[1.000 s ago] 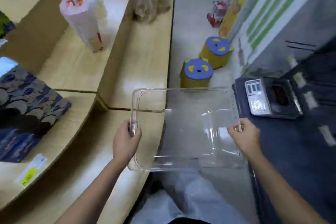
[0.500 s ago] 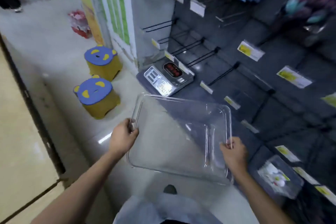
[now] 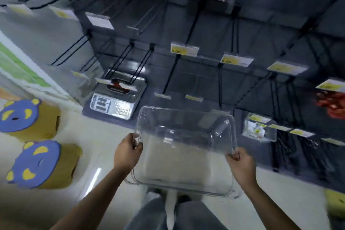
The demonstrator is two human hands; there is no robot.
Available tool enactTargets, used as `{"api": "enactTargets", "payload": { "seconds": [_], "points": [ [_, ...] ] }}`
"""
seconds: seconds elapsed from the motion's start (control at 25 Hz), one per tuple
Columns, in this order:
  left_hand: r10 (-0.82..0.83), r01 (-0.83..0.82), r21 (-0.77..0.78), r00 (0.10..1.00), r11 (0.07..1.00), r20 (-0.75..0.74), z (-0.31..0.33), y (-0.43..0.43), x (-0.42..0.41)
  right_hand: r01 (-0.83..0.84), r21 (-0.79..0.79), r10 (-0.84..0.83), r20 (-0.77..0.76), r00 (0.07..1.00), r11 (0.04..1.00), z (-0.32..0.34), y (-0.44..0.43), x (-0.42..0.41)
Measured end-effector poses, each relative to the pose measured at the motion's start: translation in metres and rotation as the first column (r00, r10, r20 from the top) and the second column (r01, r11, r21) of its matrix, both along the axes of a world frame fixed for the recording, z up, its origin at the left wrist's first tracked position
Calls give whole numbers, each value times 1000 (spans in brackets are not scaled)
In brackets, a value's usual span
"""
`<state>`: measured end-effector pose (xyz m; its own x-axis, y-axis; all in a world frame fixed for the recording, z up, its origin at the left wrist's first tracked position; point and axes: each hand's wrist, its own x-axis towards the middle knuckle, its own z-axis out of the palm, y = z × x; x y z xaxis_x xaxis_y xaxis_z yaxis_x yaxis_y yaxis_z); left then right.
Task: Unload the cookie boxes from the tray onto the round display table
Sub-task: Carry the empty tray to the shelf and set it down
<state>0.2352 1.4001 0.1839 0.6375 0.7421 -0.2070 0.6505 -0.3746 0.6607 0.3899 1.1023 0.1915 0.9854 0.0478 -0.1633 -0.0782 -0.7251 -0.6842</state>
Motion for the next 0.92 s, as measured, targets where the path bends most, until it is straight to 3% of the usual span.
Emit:
{"api": "enactTargets", "payload": {
  "seconds": [0.32, 0.64, 0.92],
  "points": [
    [-78, 76, -149, 997, 986, -5, -46, 13, 50, 105, 59, -103, -30, 994, 993, -47, -8, 6],
    [-73, 65, -139, 996, 988, -50, -190, 19, 109, 150, 34, -146, -98, 984, 988, -189, 5, 69],
    [-257, 253, -72, 966, 965, -42, -313, 56, 228, 182, -8, -182, -66, 981, 983, -317, 33, 183]
  ]
}}
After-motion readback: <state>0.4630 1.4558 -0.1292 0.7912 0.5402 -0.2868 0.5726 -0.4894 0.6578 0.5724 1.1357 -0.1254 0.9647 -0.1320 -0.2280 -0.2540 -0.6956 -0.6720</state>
